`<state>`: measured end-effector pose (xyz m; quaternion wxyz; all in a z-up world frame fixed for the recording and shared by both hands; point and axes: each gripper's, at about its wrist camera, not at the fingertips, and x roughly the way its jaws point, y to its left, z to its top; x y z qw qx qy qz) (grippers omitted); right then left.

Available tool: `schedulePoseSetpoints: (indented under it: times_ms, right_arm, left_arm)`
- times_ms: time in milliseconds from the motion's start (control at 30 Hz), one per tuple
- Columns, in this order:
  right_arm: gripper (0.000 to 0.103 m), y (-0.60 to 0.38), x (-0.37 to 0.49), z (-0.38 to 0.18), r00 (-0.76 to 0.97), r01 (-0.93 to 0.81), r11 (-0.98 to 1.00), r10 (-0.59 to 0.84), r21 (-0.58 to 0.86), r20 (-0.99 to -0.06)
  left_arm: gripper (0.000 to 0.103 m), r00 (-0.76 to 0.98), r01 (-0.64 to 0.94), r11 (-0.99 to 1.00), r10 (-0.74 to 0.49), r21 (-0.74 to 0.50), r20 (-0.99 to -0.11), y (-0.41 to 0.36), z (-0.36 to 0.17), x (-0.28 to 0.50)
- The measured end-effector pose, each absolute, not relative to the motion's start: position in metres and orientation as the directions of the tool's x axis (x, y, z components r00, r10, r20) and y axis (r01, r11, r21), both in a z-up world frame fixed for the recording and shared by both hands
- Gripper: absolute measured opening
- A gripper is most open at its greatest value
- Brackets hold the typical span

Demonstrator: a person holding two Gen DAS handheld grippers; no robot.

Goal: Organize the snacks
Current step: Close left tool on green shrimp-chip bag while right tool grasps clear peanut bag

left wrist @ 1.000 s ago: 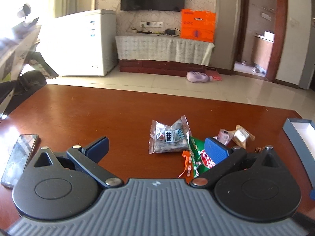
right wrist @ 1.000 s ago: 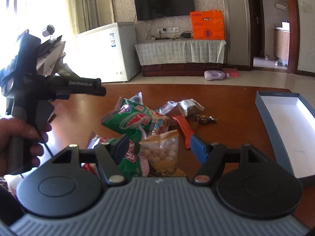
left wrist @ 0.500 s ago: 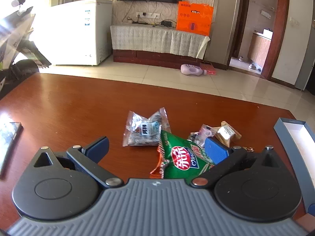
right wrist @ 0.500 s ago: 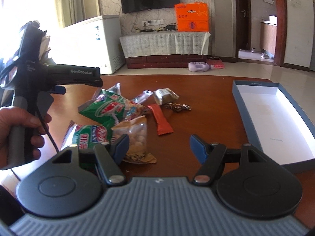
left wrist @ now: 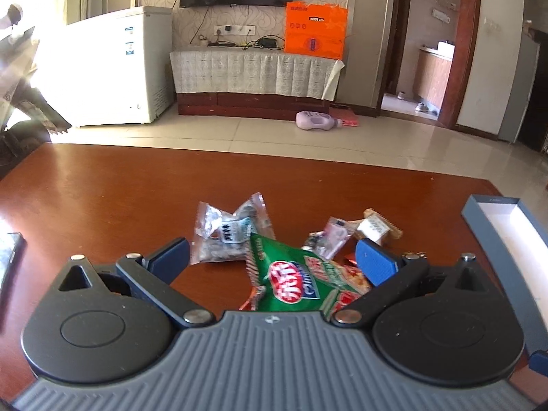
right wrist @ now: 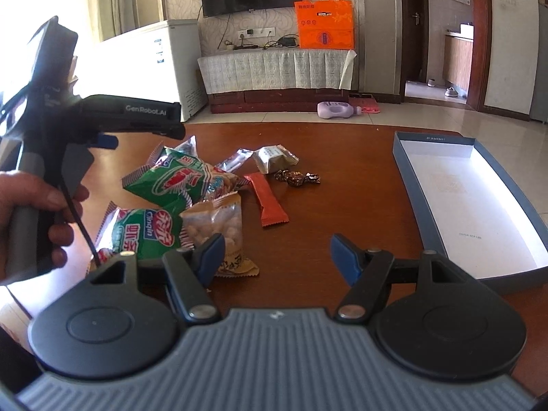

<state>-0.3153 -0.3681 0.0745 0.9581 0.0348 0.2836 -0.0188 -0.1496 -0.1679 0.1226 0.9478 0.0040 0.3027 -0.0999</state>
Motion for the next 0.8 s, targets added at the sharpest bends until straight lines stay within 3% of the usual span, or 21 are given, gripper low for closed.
schedulePoseSetpoints:
  times_ms: [333, 567, 800]
  right_arm:
    - [0.070, -0.351, -0.311, 0.075, 0.846, 0.014, 1.000, -0.006, 0.010, -0.533]
    - [0.070, -0.331, -0.313, 0.078, 0.862, -0.119, 0.991, 0.070, -0.066, -0.503]
    - [0.068, -0.323, -0.285, 0.071, 0.832, -0.126, 0.991, 0.089, -0.031, -0.548]
  left_arm:
    - [0.103, 0.791, 0.216, 0.976, -0.190, -0.027, -0.582, -0.150, 0.115, -0.142]
    - [0.103, 0.781, 0.323, 0.946, -0.284, -0.028, -0.556, -0.133, 0.117, -0.156]
    - [0.102, 0.742, 0.371, 0.928, -0.315, -0.028, -0.593, -0.136, 0.104, -0.164]
